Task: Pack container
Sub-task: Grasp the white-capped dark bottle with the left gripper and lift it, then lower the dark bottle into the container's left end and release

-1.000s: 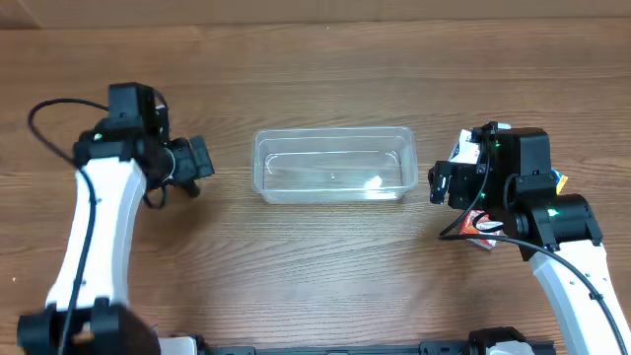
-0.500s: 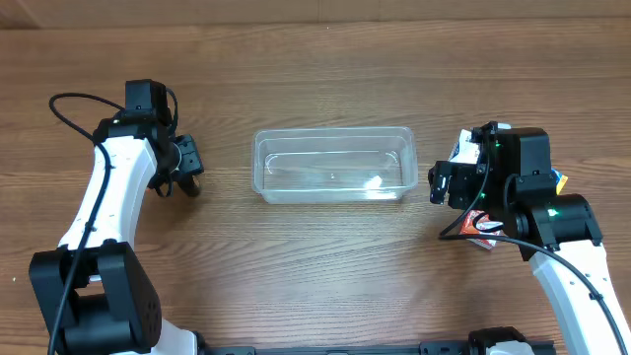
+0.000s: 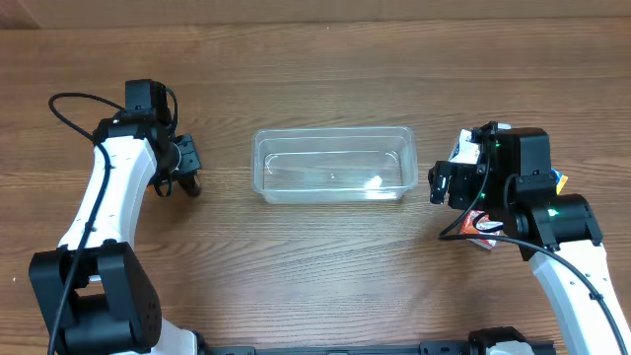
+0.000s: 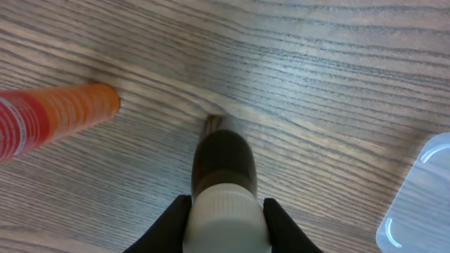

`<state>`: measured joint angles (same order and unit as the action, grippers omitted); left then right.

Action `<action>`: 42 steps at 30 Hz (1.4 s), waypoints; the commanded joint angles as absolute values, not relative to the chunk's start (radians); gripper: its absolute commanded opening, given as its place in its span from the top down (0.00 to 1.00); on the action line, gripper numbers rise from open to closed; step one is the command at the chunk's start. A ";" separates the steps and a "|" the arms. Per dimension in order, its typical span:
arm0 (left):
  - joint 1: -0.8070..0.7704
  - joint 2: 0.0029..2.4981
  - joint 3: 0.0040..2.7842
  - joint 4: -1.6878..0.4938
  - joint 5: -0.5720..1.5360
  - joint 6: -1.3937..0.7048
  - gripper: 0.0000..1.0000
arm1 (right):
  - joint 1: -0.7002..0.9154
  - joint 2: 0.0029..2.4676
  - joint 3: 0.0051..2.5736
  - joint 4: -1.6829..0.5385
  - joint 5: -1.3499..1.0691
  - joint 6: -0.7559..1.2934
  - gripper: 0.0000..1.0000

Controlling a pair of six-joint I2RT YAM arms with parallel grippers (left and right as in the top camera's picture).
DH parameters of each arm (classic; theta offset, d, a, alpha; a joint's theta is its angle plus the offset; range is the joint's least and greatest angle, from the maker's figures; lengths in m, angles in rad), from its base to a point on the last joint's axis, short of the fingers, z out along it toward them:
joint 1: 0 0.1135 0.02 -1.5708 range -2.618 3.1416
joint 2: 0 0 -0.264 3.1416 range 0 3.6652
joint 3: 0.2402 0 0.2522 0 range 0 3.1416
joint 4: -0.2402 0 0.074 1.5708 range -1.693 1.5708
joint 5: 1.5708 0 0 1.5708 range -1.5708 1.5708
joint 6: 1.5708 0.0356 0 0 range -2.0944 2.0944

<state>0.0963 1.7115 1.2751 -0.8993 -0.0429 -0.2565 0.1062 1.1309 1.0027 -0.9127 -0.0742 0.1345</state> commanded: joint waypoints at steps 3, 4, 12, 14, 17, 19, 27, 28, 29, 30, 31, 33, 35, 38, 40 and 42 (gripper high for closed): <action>0.049 1.691 1.429 -0.994 -0.053 -0.258 0.90 | 0.111 1.124 1.038 -0.907 -0.072 0.135 0.00; 0.026 1.682 1.486 -1.026 -0.055 -0.258 0.91 | 0.111 1.124 1.038 -0.907 -0.072 0.135 0.00; -0.249 1.668 1.806 -1.126 -0.056 -0.280 0.93 | 0.111 1.124 1.038 -0.907 -0.072 0.134 0.00; -0.317 1.685 1.804 -1.126 -0.056 -0.309 0.94 | 0.111 1.124 1.038 -0.907 -0.072 0.134 0.00; -0.382 1.730 1.803 -1.134 -0.057 -0.323 0.94 | 0.111 1.124 1.038 -0.907 -0.072 0.134 0.00; -0.403 1.787 1.803 -1.158 -0.062 -0.348 0.94 | 0.111 1.124 1.038 -0.907 -0.072 0.134 0.00; -0.389 1.972 1.803 -1.200 -0.060 -0.376 0.96 | 0.111 1.124 1.038 -0.907 -0.072 0.134 0.00; -0.383 1.988 1.803 -1.198 -0.060 -0.386 0.96 | 0.111 1.124 1.038 -0.907 -0.072 0.134 0.00; -0.375 2.003 1.803 -1.193 -0.060 -0.394 0.96 | 0.111 1.124 1.038 -0.907 -0.072 0.134 0.00; -0.368 2.013 1.803 -1.189 -0.059 -0.395 0.96 | 0.111 1.124 1.038 -0.907 -0.072 0.134 0.00; -0.358 2.025 1.803 -1.184 -0.059 -0.397 0.96 | 0.111 1.124 1.038 -0.907 -0.072 0.134 0.00; -0.347 2.036 1.803 -1.172 -0.057 -0.397 0.94 | 0.111 1.124 1.038 -0.907 -0.072 0.134 0.00; -0.345 2.039 1.803 -1.166 -0.056 -0.397 0.87 | 0.111 1.124 1.038 -0.907 -0.071 0.134 0.00; -0.347 2.039 1.803 -1.168 -0.054 -0.397 0.68 | 0.111 1.124 1.038 -0.907 -0.071 0.134 0.00; -0.347 2.039 1.803 -1.174 -0.052 -0.397 0.62 | 0.111 1.124 1.038 -0.907 -0.072 0.134 0.00; -0.347 2.039 1.803 -1.179 -0.052 -0.397 0.58 | 0.111 1.124 1.038 -0.907 -0.072 0.134 0.00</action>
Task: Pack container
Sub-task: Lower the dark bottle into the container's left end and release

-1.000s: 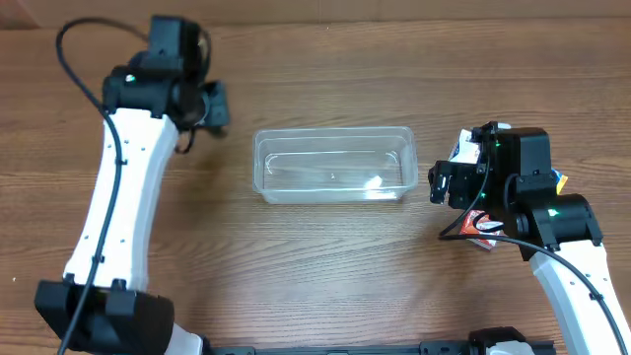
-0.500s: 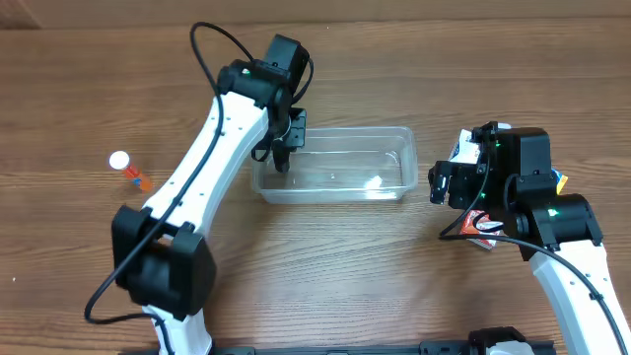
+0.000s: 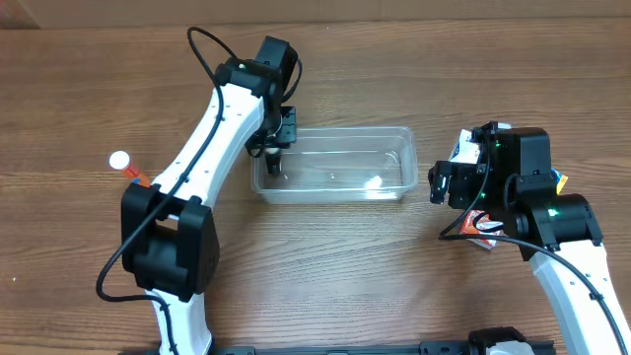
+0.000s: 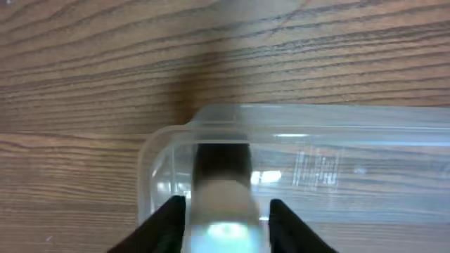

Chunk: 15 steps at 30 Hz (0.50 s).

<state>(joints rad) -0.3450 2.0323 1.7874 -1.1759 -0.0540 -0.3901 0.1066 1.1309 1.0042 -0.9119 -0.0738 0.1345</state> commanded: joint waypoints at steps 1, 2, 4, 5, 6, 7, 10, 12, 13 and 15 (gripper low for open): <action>-0.347 2.039 1.803 -1.179 -0.052 -0.397 0.55 | 0.111 1.124 1.038 -0.907 -0.072 0.134 0.00; -0.347 2.039 1.803 -1.181 -0.052 -0.397 0.54 | 0.111 1.124 1.038 -0.907 -0.072 0.134 0.00; -0.347 2.039 1.803 -1.186 -0.052 -0.397 0.53 | 0.111 1.124 1.038 -0.907 -0.072 0.134 0.00; -0.347 2.038 1.804 -1.186 -0.052 -0.397 0.53 | 0.111 1.124 1.038 -0.907 -0.072 0.134 0.00; -0.347 2.036 1.805 -1.185 -0.052 -0.397 0.52 | 0.111 1.124 1.038 -0.907 -0.072 0.134 0.00; -0.347 2.030 1.809 -1.185 -0.052 -0.396 0.53 | 0.111 1.124 1.038 -0.907 -0.072 0.134 0.00; -0.347 1.981 1.851 -1.185 -0.072 -0.377 0.54 | 0.111 1.124 1.038 -0.907 -0.072 0.133 0.00; -0.339 1.917 1.888 -1.198 -0.116 -0.381 0.51 | 0.111 1.124 1.038 -0.908 -0.071 0.131 0.00; -0.329 1.884 1.903 -1.209 -0.123 -0.381 0.49 | 0.111 1.124 1.038 -0.909 -0.071 0.131 0.00; -0.287 1.795 1.915 -1.248 -0.136 -0.382 0.22 | 0.111 1.124 1.038 -0.911 -0.071 0.131 0.00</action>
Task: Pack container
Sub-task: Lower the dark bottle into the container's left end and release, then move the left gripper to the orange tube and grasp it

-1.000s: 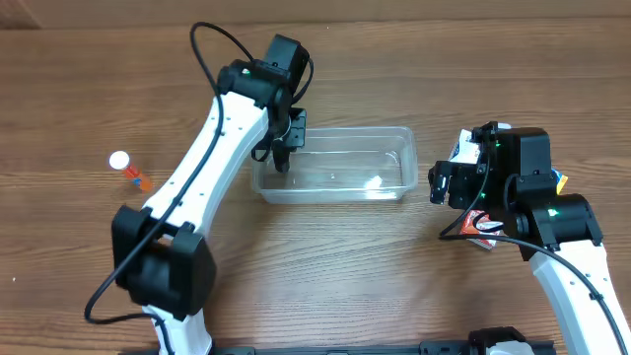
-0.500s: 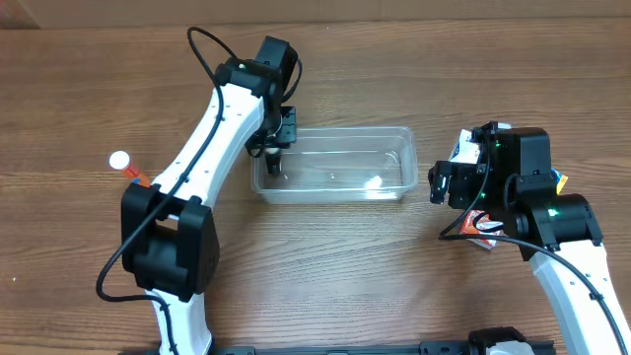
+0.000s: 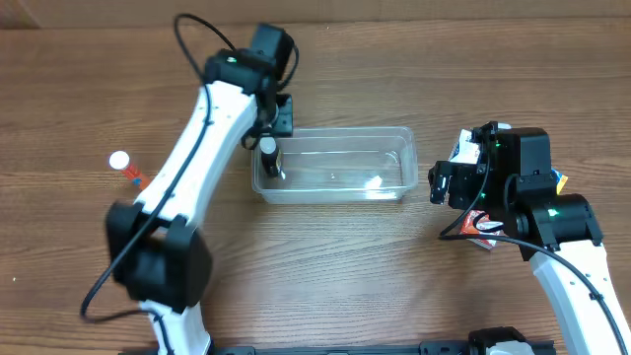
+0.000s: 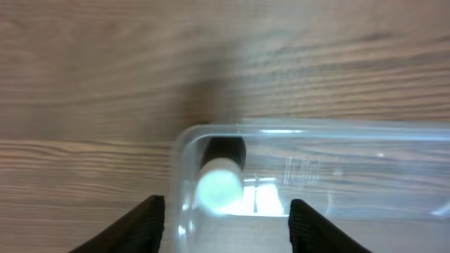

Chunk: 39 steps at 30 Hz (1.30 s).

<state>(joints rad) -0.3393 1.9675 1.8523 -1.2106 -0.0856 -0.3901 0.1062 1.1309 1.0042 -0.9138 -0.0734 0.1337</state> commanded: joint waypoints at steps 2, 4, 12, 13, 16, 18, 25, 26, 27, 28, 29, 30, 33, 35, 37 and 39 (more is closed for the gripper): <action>-0.199 1.710 1.915 -1.328 -0.141 -0.382 0.00 | 0.111 1.124 1.038 -0.910 -0.071 0.131 0.00; -0.095 1.668 1.915 -1.392 -0.141 -0.382 0.00 | 0.111 1.124 1.038 -0.910 -0.072 0.131 0.00; 0.320 1.701 1.785 -1.414 -0.051 -0.382 0.00 | 0.111 1.124 1.038 -0.911 -0.072 0.131 0.00; 0.332 1.715 1.761 -1.402 -0.051 -0.382 0.00 | 0.111 1.124 1.038 -0.911 -0.072 0.131 0.00; 0.340 1.768 1.673 -1.333 -0.051 -0.366 0.00 | 0.111 1.124 1.038 -0.911 -0.072 0.131 0.00; 0.340 1.817 1.636 -1.298 -0.051 -0.366 0.00 | 0.111 1.124 1.038 -0.912 -0.072 0.131 0.00; 0.340 1.976 1.625 -1.214 -0.052 -0.336 0.11 | 0.111 1.124 1.035 -0.912 -0.072 0.131 0.00; 0.340 1.978 1.625 -1.203 -0.056 -0.336 0.16 | 0.111 1.126 1.035 -0.912 -0.072 0.131 0.00; 0.340 1.976 1.625 -1.192 -0.060 -0.336 0.18 | 0.111 1.126 1.035 -0.912 -0.072 0.131 0.00; 0.340 1.976 1.626 -1.185 -0.060 -0.336 0.23 | 0.111 1.130 1.035 -0.912 -0.072 0.131 0.00; 0.340 1.976 1.626 -1.178 -0.060 -0.336 0.31 | 0.111 1.135 1.035 -0.912 -0.072 0.131 0.00; 0.340 1.975 1.626 -1.176 -0.060 -0.336 0.41 | 0.111 1.143 1.035 -0.912 -0.072 0.131 0.00; 0.340 1.974 1.626 -1.176 -0.060 -0.316 0.64 | 0.111 1.168 1.035 -0.912 -0.072 0.131 0.00; 0.340 1.974 1.626 -1.180 -0.063 -0.313 0.67 | 0.111 1.179 1.035 -0.911 -0.072 0.131 0.00; 0.340 1.971 1.626 -1.180 -0.063 -0.310 0.75 | 0.111 1.180 1.035 -0.910 -0.072 0.131 0.00; 0.338 1.959 1.628 -1.185 -0.062 -0.310 0.80 | 0.111 1.180 1.035 -0.911 -0.072 0.131 0.00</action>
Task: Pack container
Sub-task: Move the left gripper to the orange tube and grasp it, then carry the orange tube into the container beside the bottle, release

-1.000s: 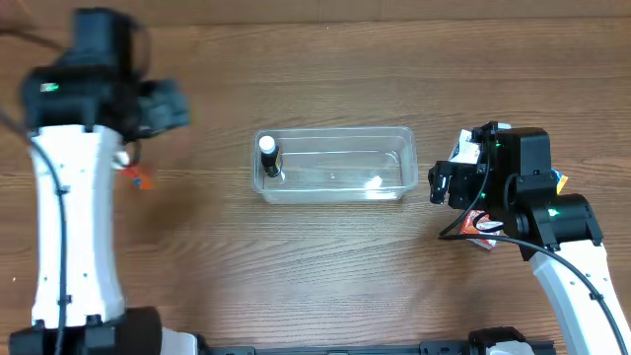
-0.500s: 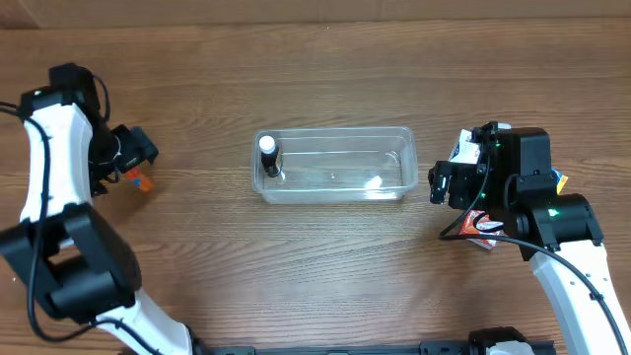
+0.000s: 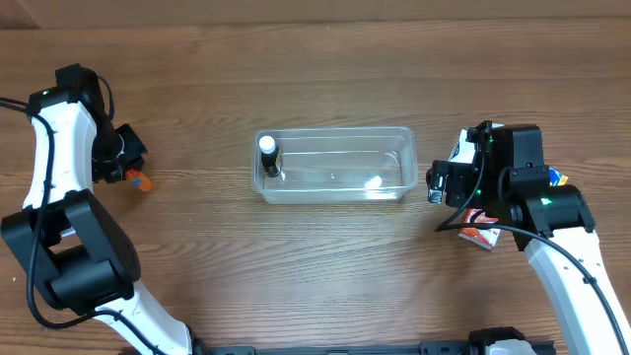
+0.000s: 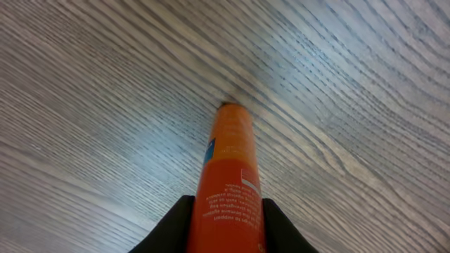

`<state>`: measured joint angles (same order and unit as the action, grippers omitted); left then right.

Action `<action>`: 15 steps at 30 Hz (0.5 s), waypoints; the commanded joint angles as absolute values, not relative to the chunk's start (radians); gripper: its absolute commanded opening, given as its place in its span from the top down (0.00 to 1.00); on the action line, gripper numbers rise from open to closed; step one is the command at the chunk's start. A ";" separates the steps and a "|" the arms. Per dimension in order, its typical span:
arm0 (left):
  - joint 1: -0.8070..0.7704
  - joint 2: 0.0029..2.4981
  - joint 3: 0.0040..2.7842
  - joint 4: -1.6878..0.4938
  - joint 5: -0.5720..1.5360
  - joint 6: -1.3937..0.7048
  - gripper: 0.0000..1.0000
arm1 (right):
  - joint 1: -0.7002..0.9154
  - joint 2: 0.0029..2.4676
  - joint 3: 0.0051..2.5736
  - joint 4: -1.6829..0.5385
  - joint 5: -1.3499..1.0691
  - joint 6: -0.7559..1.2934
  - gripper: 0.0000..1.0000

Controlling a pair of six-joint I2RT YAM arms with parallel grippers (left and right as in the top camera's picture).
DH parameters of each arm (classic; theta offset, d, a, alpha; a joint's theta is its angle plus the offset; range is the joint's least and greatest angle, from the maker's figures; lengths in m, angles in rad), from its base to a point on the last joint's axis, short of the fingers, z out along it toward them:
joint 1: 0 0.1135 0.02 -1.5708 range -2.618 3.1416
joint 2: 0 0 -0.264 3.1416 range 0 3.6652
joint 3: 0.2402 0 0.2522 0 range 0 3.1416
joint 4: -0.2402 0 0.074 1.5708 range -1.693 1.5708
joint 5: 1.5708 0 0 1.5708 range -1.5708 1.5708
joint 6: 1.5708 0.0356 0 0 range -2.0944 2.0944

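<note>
A clear plastic container [image 3: 333, 193] sits mid-table. Inside its left end stands a small dark bottle with a white cap [image 3: 267, 156]. At the far left my left gripper [image 3: 126, 166] is shut on an orange tube [image 4: 226, 176], whose end [image 3: 141, 181] pokes out onto the wood. In the left wrist view the tube runs straight out between the black fingers [image 4: 172, 219], its far tip down on the table. My right gripper [image 3: 442, 184] hovers right of the container; its jaws are hard to read from above.
Colourful packets [image 3: 479, 232] lie under and beside the right arm at the table's right side. A small white spot [image 3: 376, 181] shows on the container floor near its right end.
My left arm has left the container and swung to the far left edge, where its gripper is now shut on the orange tube. The dark bottle stays standing in the container.
My left gripper first held the dark bottle on the table left of the container, the orange tube lying nearby. It then held the bottle inside the container's left end, then stood open with the bottle left upright there. Now it grips the orange tube. The right arm stayed put.
</note>
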<state>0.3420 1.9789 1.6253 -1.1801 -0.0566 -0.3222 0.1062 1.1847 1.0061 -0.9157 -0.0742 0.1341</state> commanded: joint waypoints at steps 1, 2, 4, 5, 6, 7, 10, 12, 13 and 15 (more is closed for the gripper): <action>0.335 1.952 1.632 -1.190 -0.062 -0.310 0.80 | 0.111 1.180 1.035 -0.911 -0.072 0.131 0.00; 0.331 1.943 1.637 -1.197 -0.063 -0.310 0.82 | 0.111 1.180 1.035 -0.911 -0.072 0.131 0.00; 0.313 1.904 1.654 -1.221 -0.063 -0.310 0.84 | 0.111 1.180 1.035 -0.910 -0.072 0.131 0.00; 0.296 1.861 1.666 -1.240 -0.062 -0.311 0.84 | 0.111 1.180 1.035 -0.910 -0.072 0.131 0.00; 0.274 1.814 1.675 -1.258 -0.060 -0.311 0.84 | 0.111 1.180 1.035 -0.910 -0.072 0.131 0.00; 0.256 1.778 1.680 -1.269 -0.055 -0.311 0.84 | 0.111 1.180 1.035 -0.911 -0.071 0.131 0.00; 0.154 1.637 1.688 -1.298 0.003 -0.312 0.84 | 0.111 1.180 1.035 -0.910 -0.072 0.131 0.00; 0.001 1.538 1.688 -1.297 0.016 -0.313 0.91 | 0.111 1.180 1.035 -0.910 -0.072 0.131 0.00; -0.084 1.518 1.688 -1.290 0.016 -0.315 0.92 | 0.111 1.180 1.035 -0.910 -0.072 0.131 0.00; -0.194 1.520 1.684 -1.277 0.015 -0.324 0.92 | 0.111 1.180 1.035 -0.910 -0.072 0.131 0.00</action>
<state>-0.0387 1.5330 1.6711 -1.2915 -0.0174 -0.3183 0.1062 1.1847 1.0061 -0.9157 -0.0738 0.1337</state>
